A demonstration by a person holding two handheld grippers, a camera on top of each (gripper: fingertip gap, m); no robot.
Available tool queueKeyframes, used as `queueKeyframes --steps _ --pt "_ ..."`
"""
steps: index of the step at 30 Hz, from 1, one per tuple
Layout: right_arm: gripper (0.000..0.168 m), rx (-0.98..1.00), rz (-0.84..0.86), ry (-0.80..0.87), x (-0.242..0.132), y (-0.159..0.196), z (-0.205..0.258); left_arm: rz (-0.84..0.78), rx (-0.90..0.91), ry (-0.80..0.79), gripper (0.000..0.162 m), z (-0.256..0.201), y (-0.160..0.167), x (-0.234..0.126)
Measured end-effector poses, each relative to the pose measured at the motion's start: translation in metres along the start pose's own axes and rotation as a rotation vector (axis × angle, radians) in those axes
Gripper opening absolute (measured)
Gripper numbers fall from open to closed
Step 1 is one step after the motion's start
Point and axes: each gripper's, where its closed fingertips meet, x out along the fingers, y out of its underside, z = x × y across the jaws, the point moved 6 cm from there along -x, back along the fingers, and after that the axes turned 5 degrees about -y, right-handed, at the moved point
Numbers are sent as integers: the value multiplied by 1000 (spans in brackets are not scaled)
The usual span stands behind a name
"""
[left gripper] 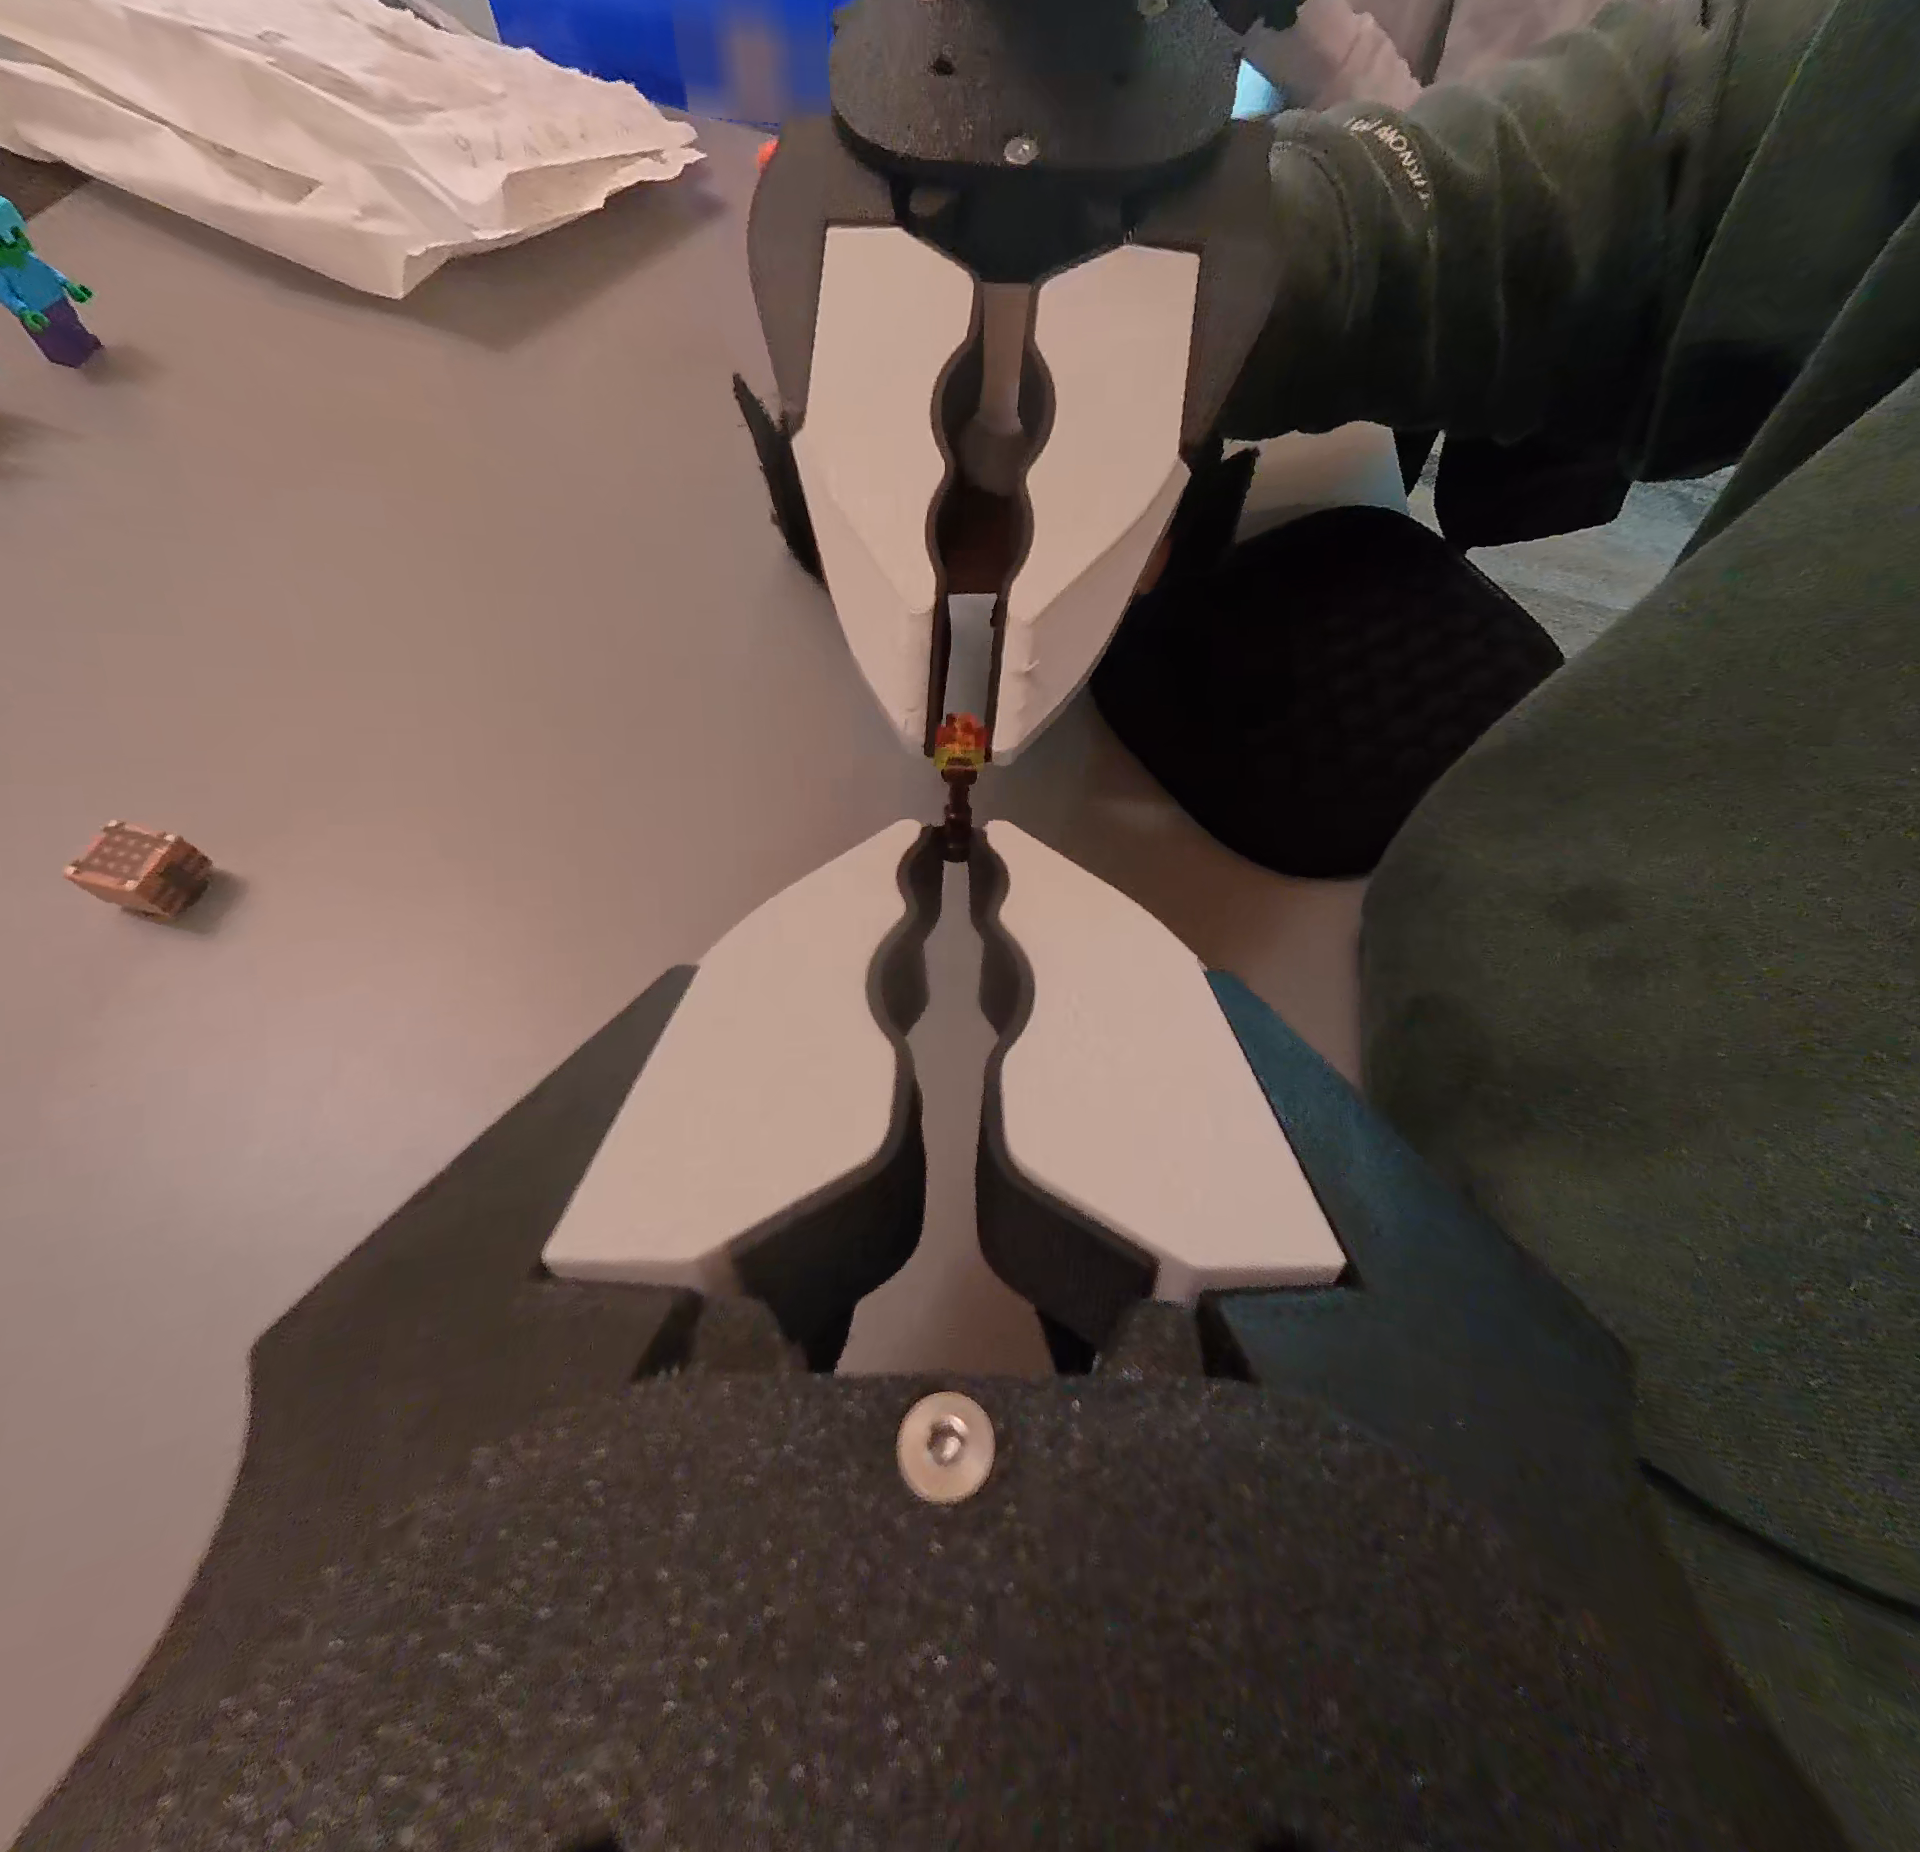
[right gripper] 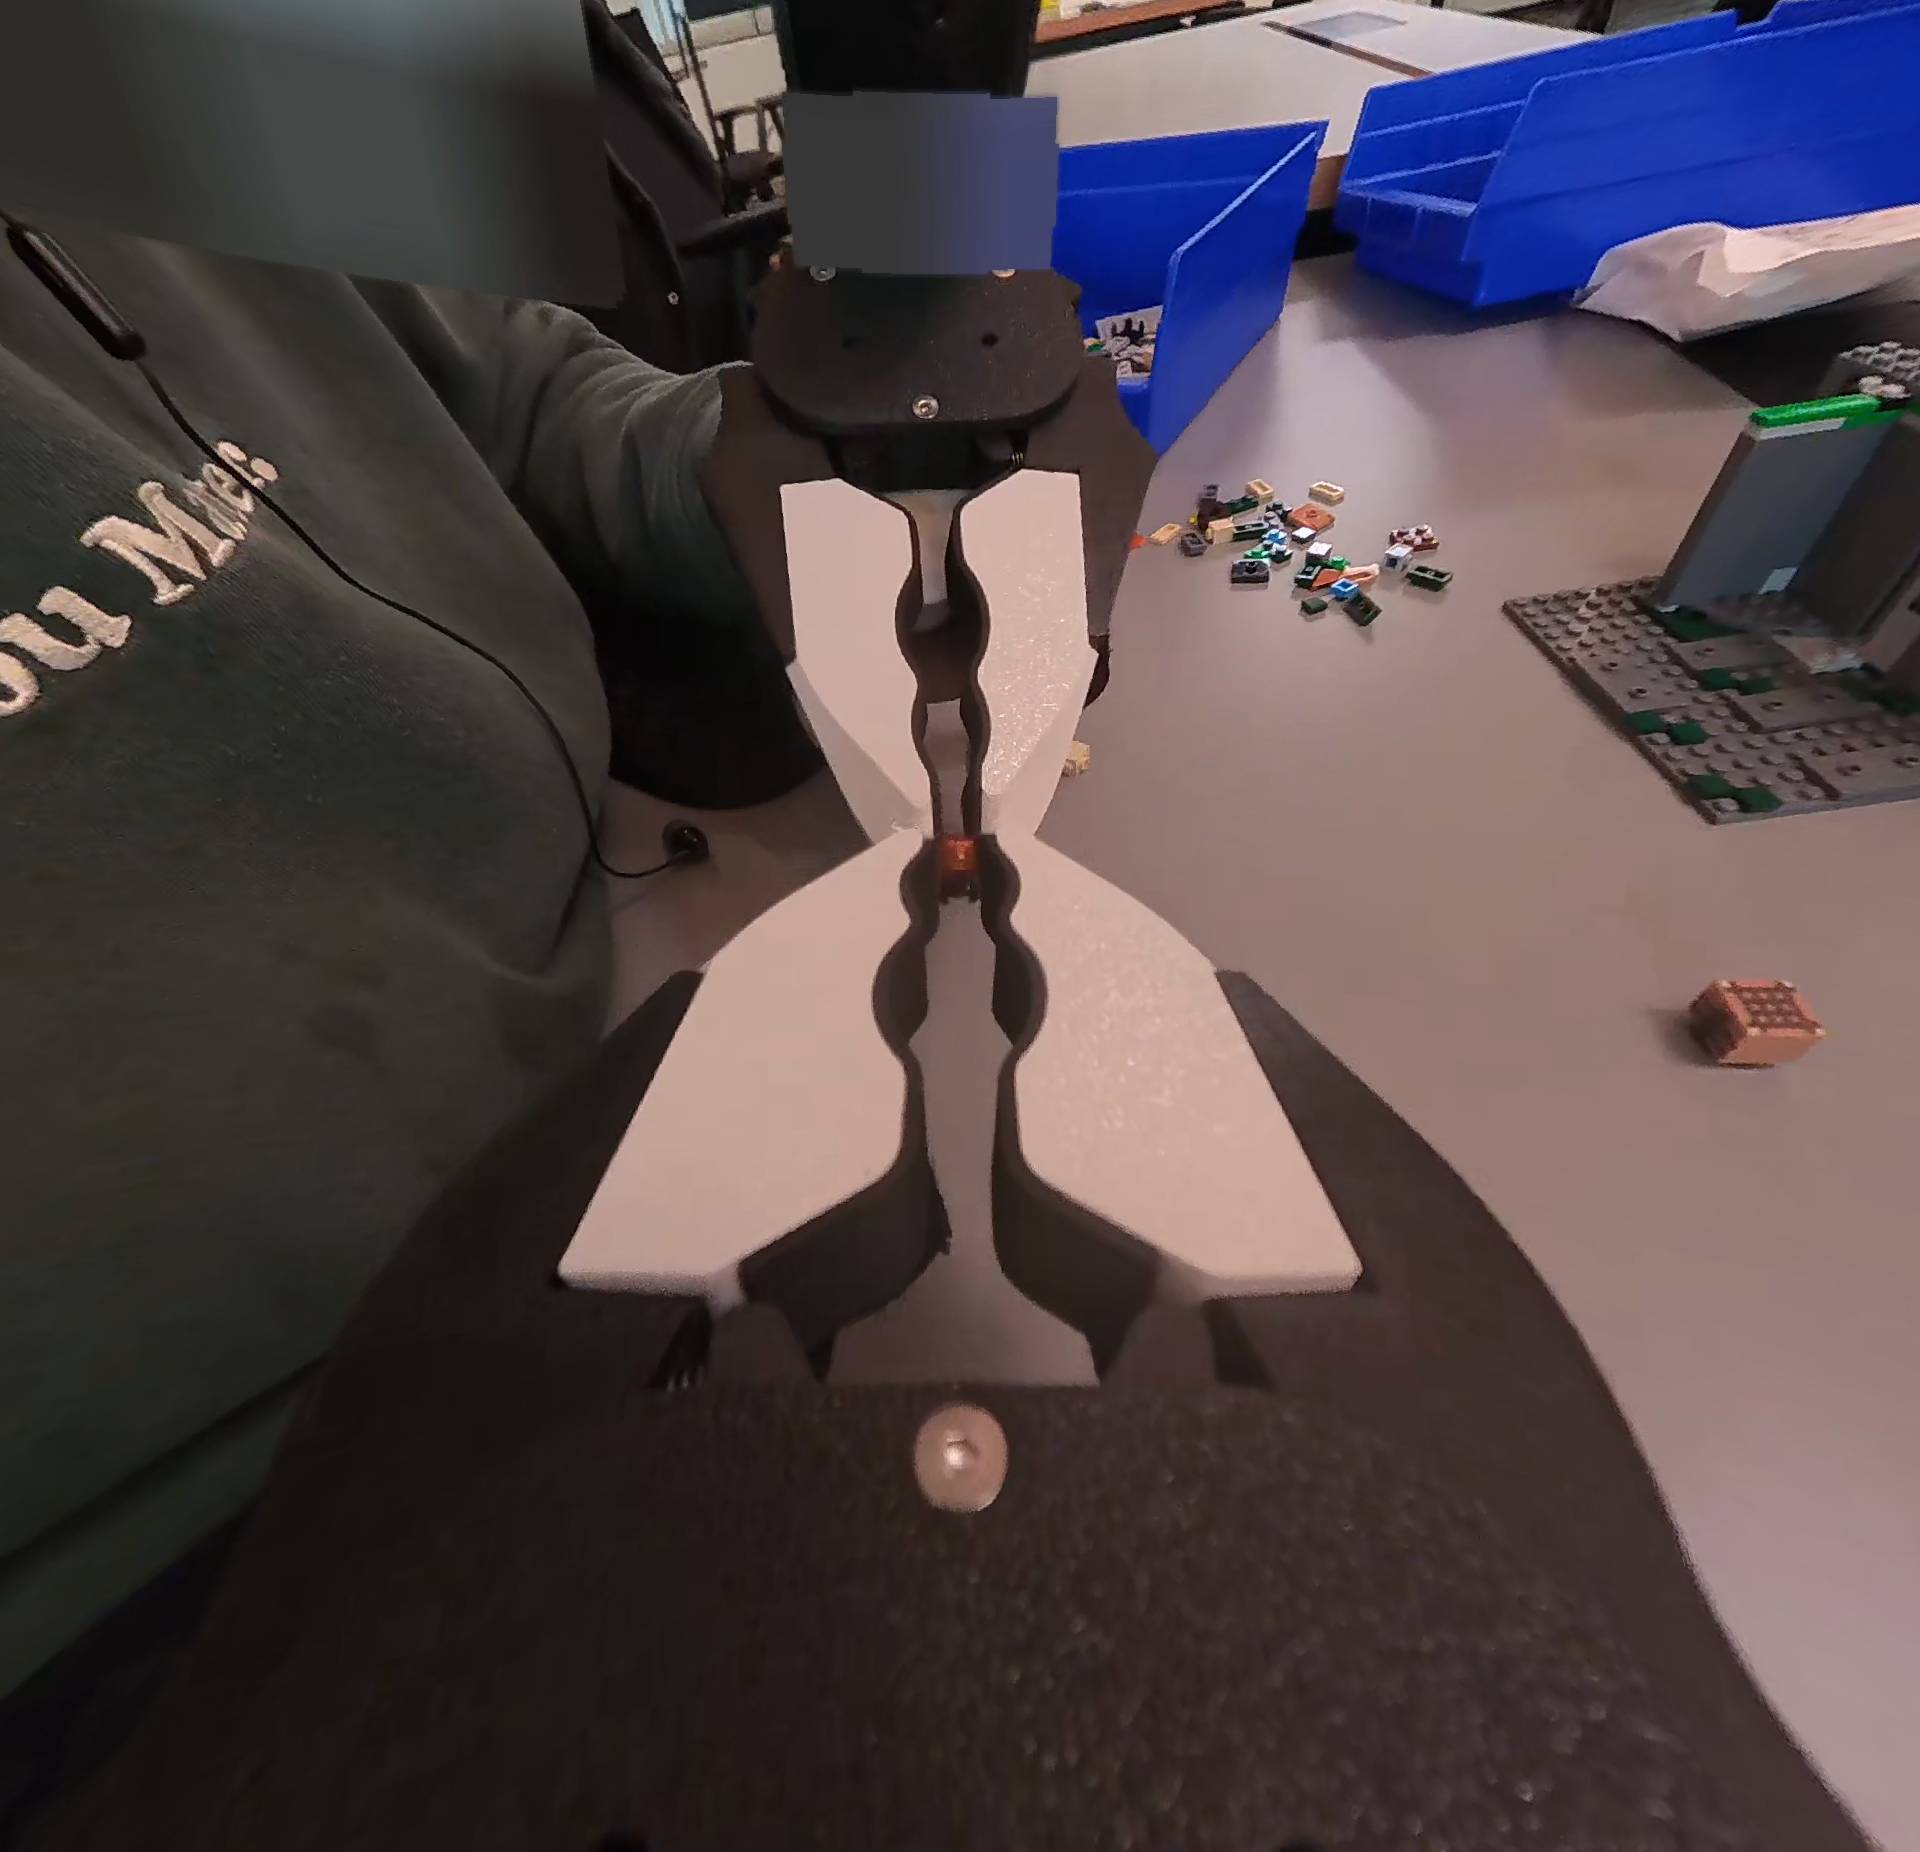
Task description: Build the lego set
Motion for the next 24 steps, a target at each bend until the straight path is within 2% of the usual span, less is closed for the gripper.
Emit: queueKeyframes --steps 6,17,24 --pt "7 20 -10 -20 0 2 1 -11 -6 28 6 -2 1 0" --pt "7 12 144 -66 4 15 8 113 37 72 6 -10 13 9" --pt "7 19 173 -67 5 18 7 134 26 89 5 -11 16 11"
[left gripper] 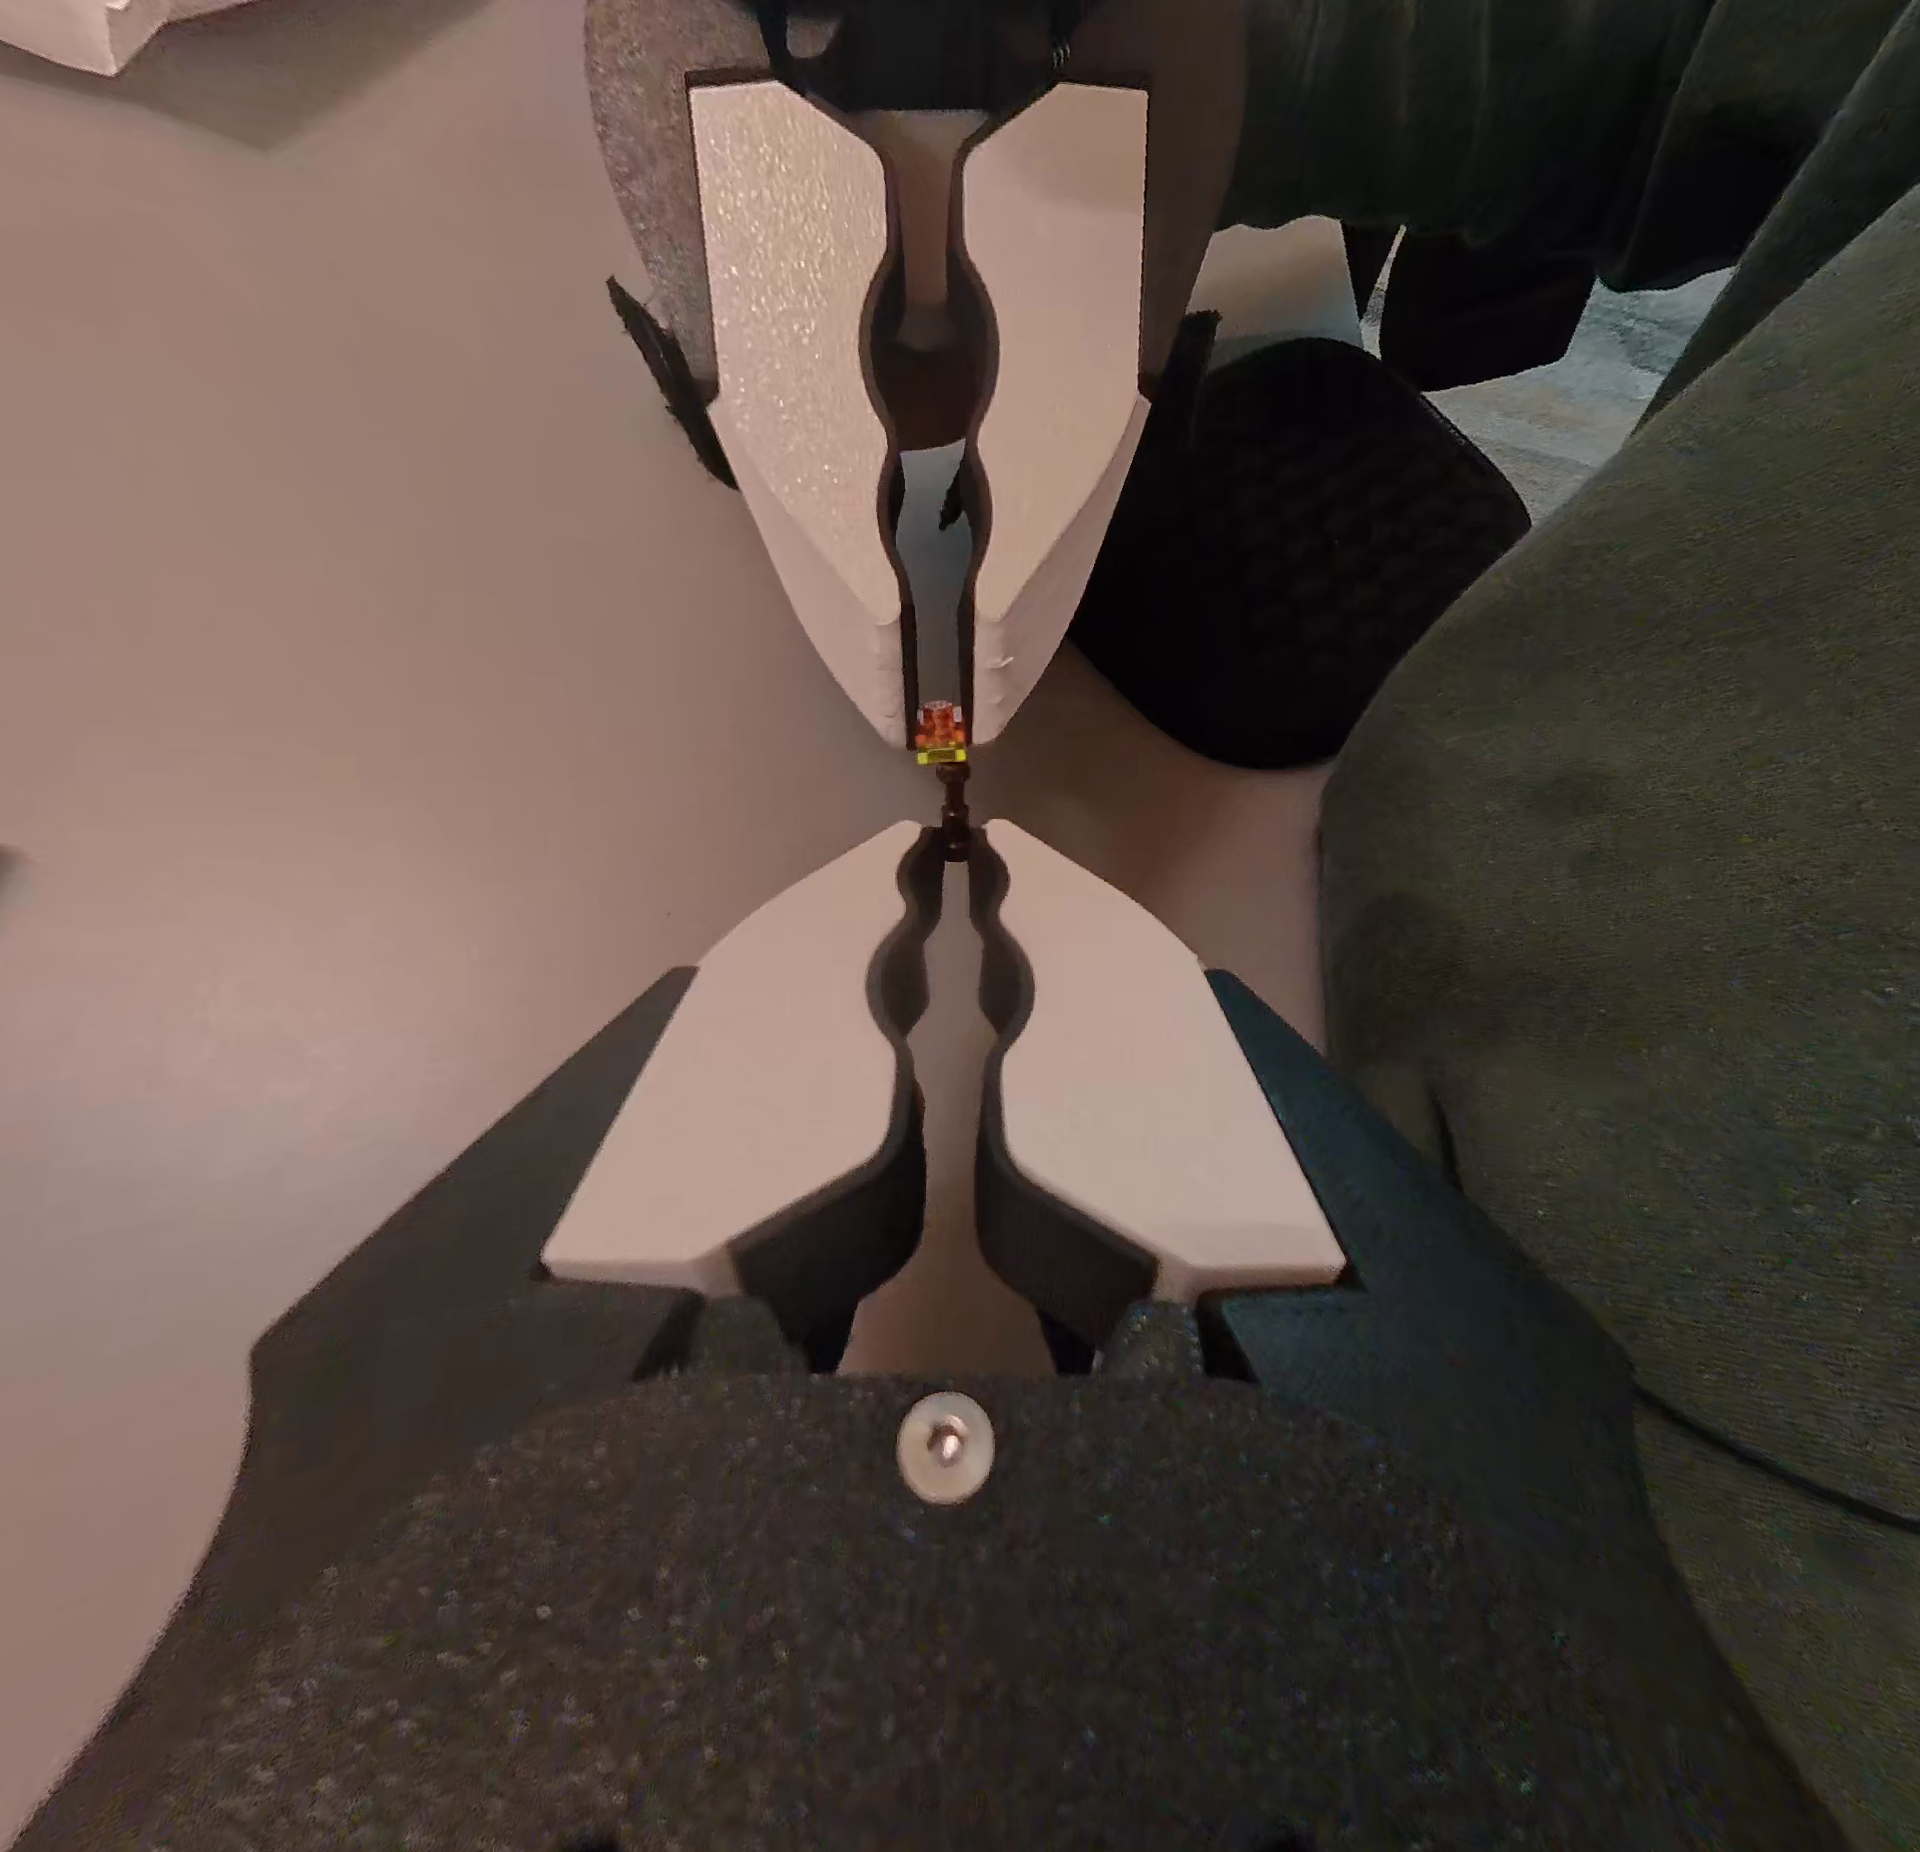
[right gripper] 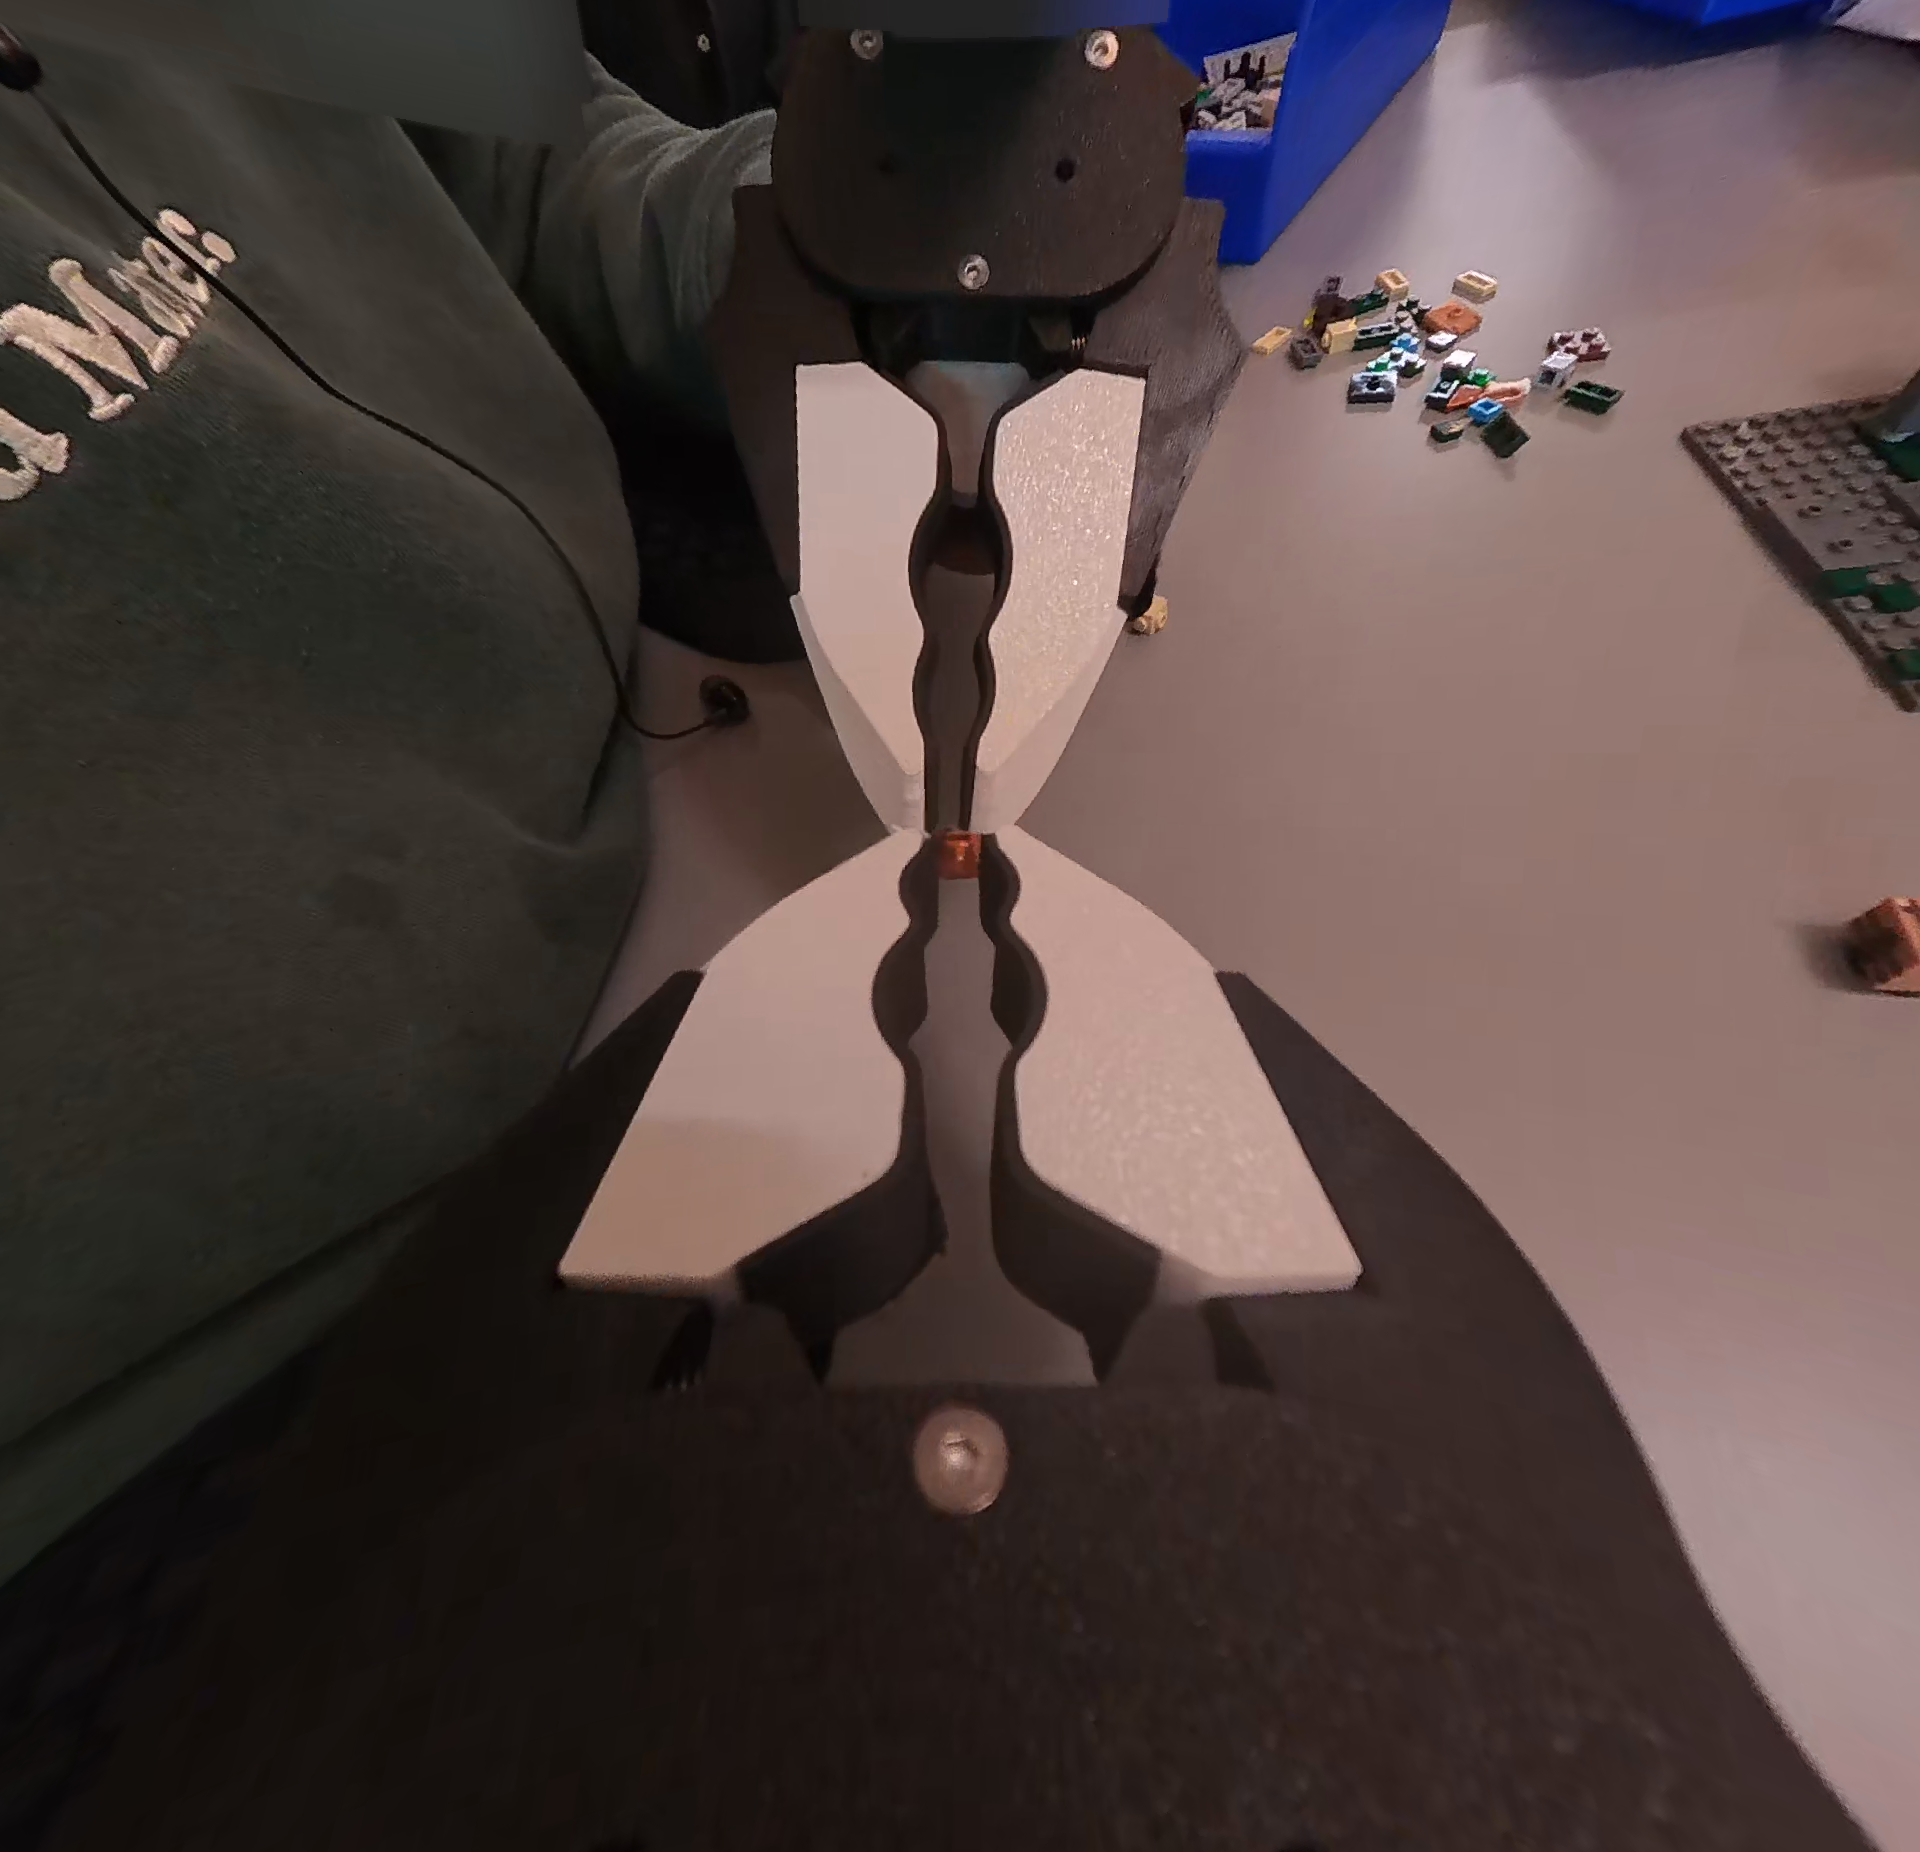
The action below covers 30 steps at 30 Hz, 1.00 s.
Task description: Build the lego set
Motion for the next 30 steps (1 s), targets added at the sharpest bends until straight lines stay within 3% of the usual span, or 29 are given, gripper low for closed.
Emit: queueKeyframes --steps 30 --pt "7 -11 -25 21 -3 -4 1 -59 -10 -20 5 2 -4 -4"
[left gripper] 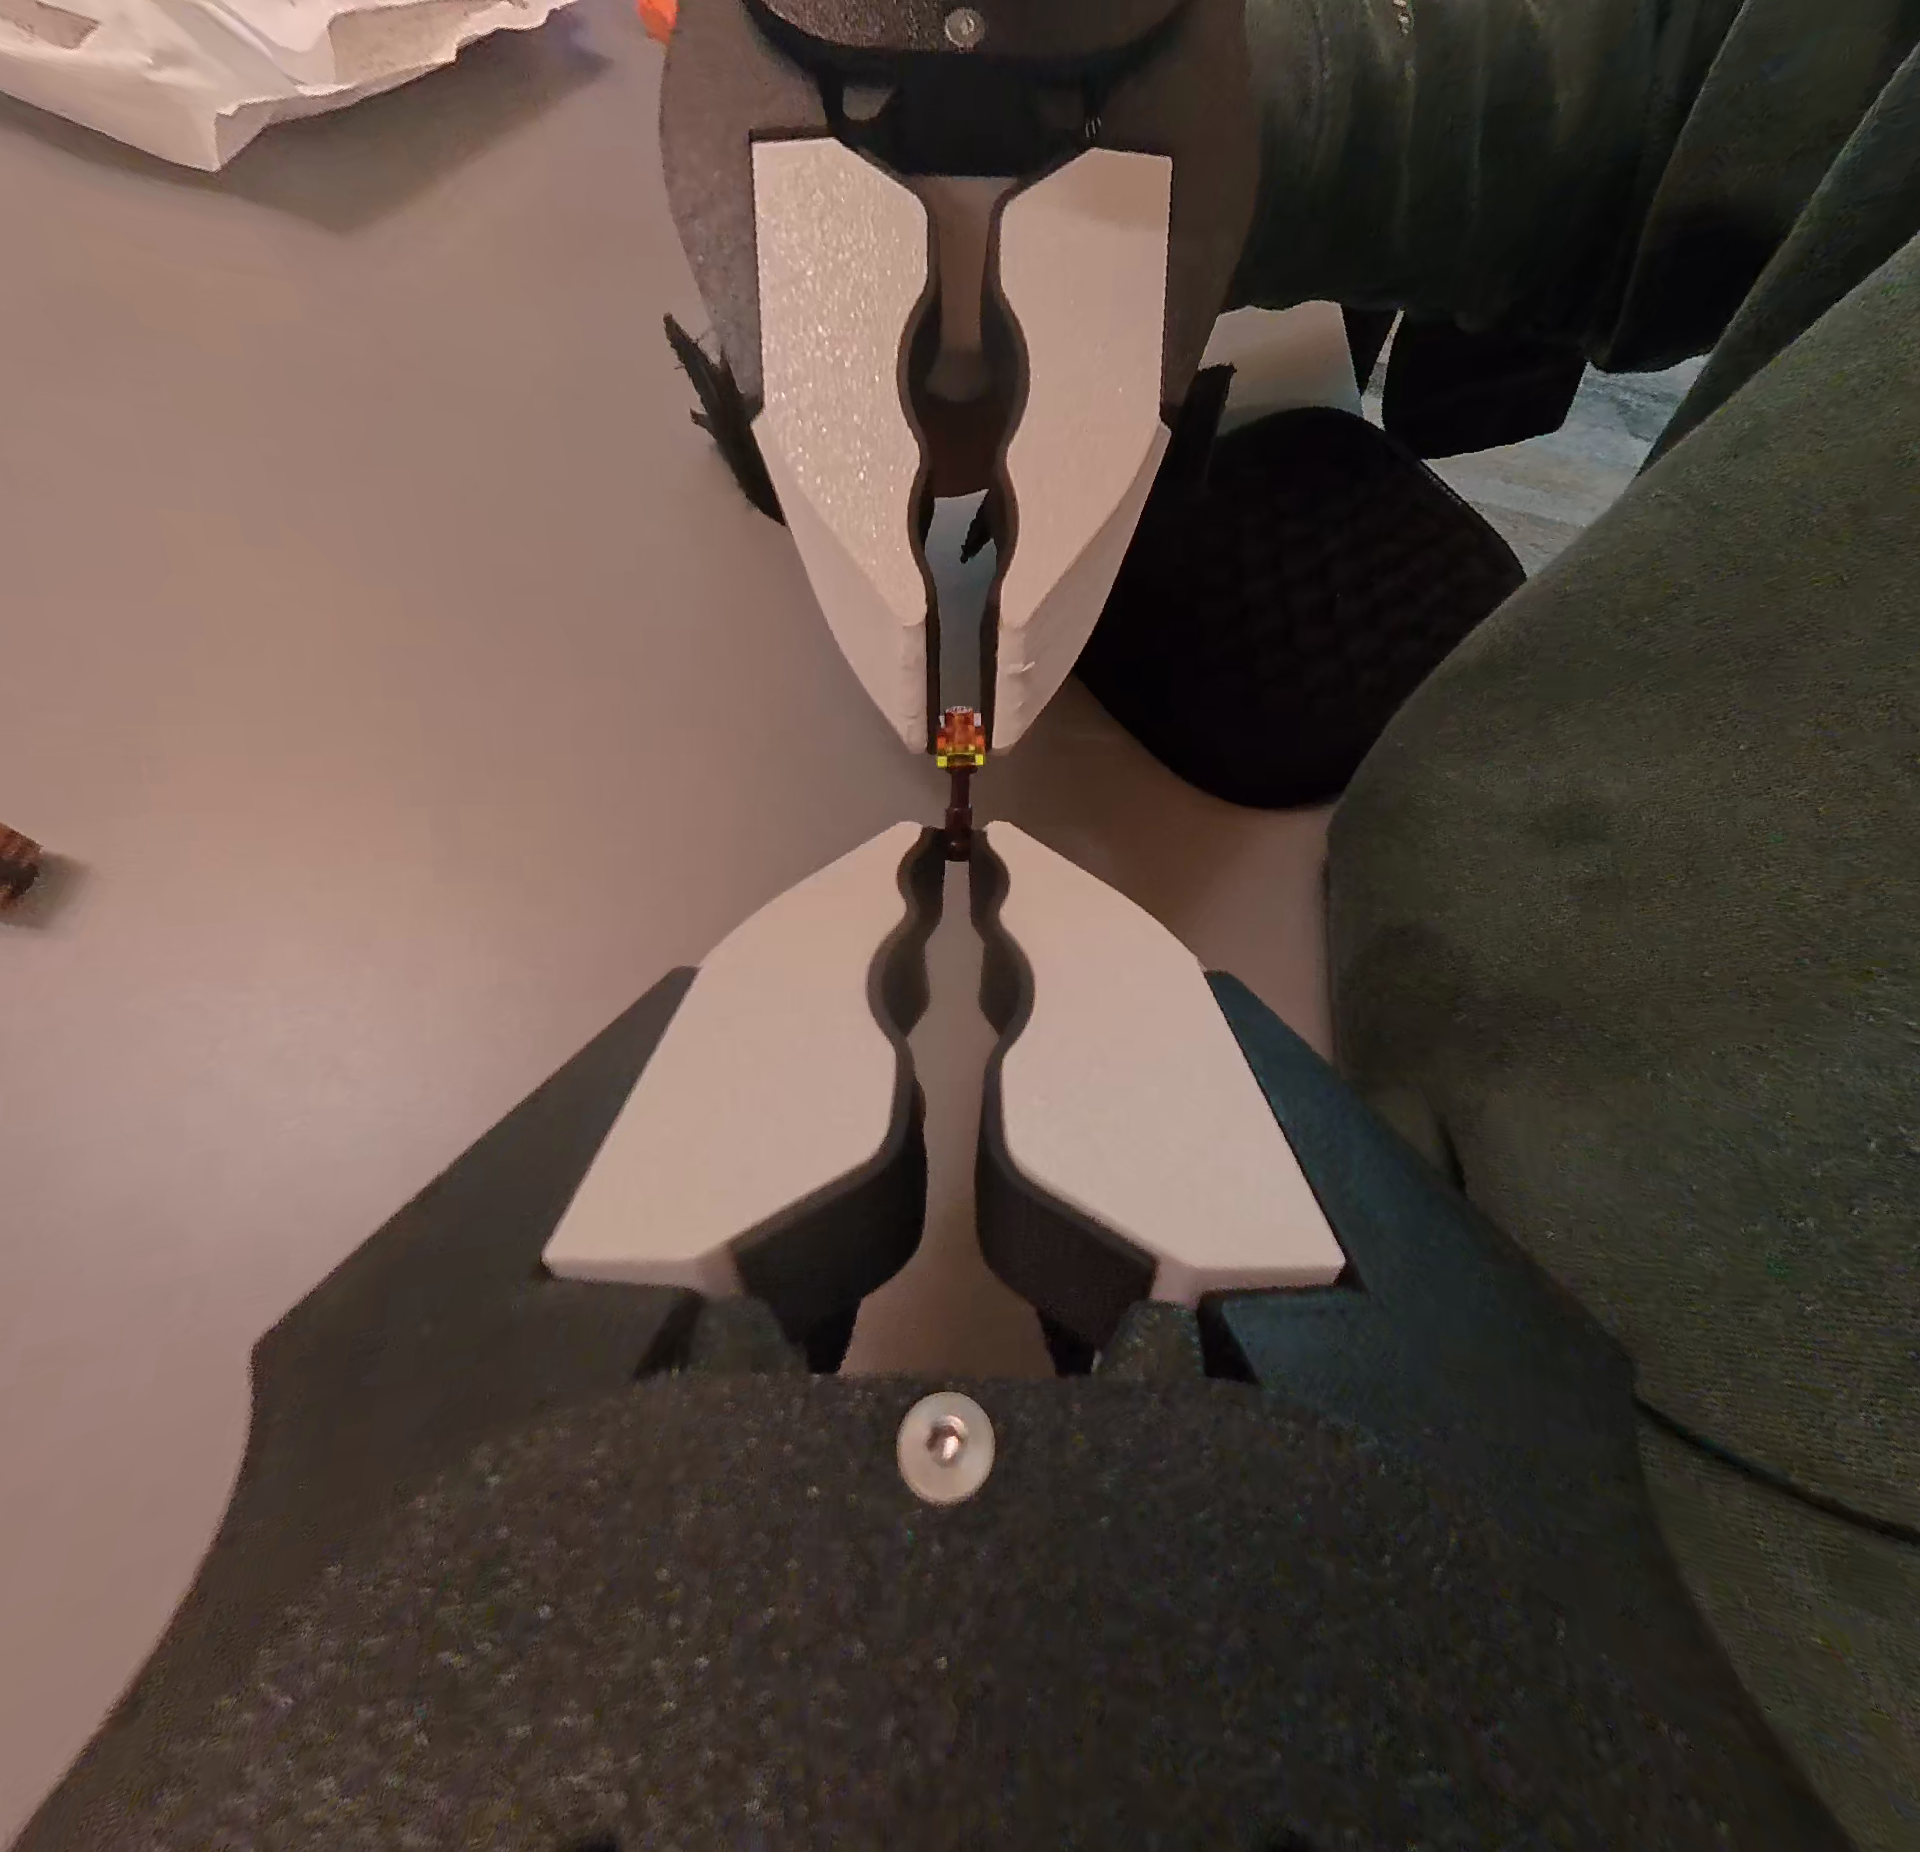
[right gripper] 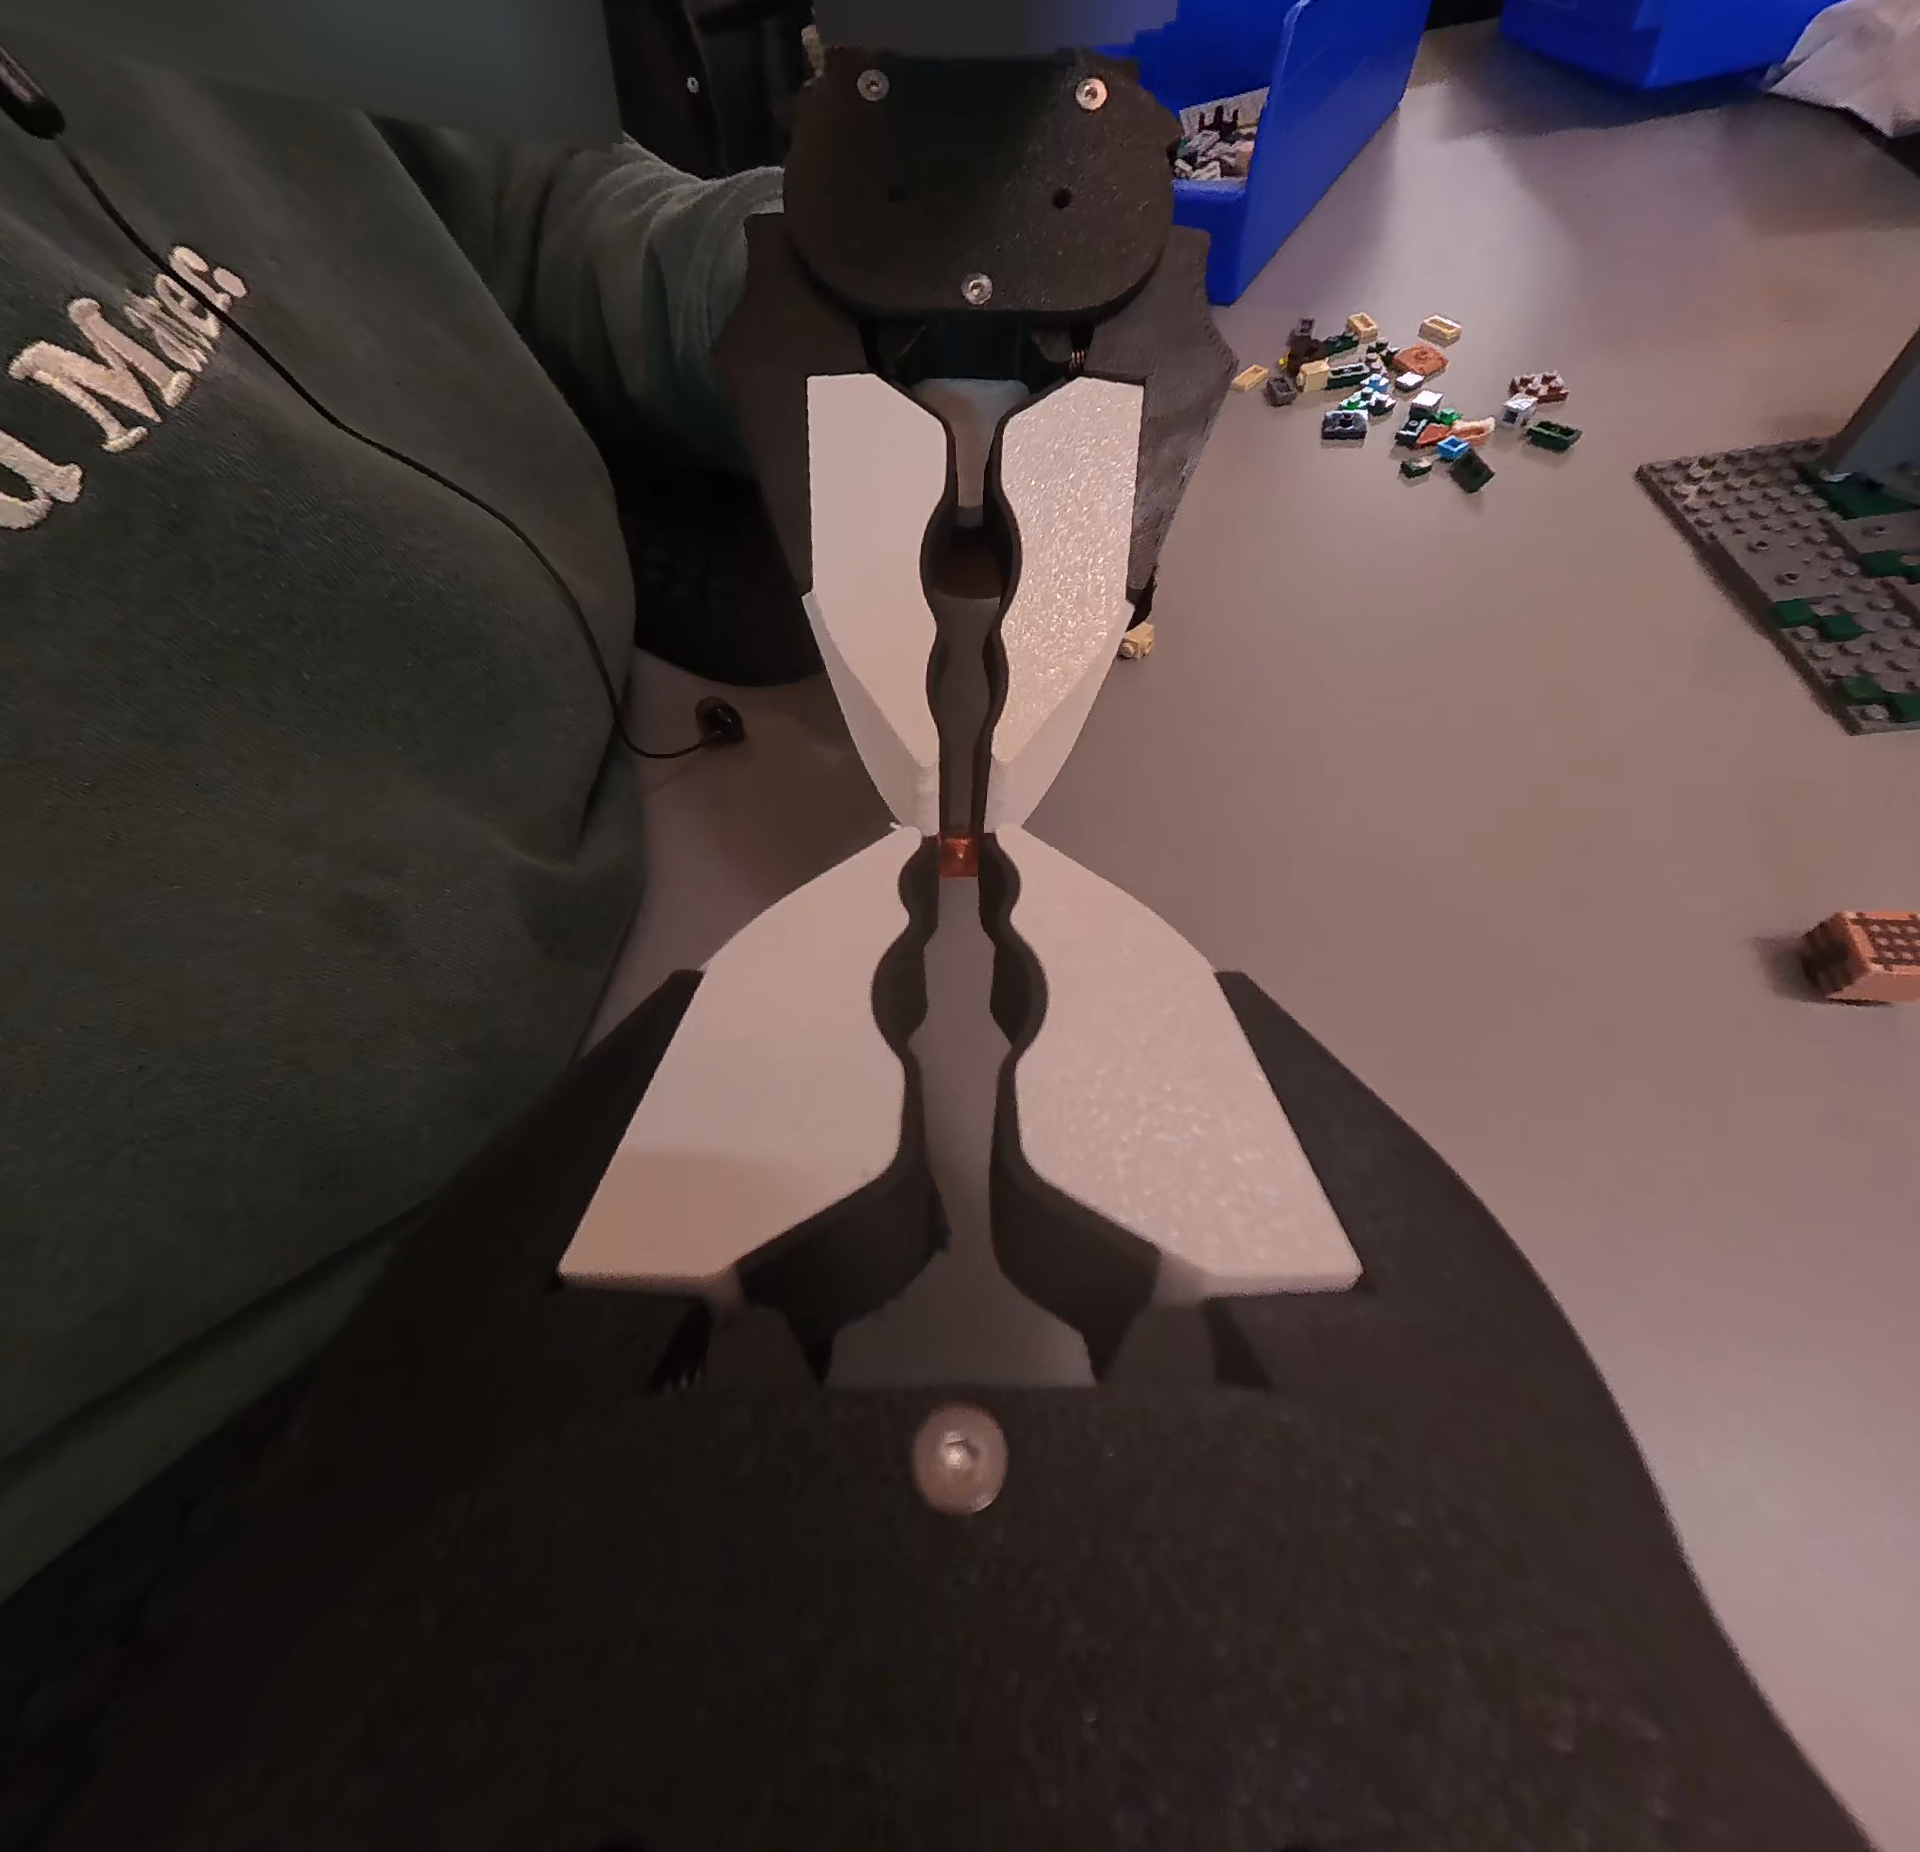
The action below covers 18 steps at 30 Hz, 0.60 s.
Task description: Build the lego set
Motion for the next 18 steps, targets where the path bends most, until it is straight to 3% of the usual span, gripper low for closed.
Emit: queueKeyframes --steps 18 --pt "7 43 -134 32 -4 -1 0 -79 -28 -14 5 2 -5 -3"
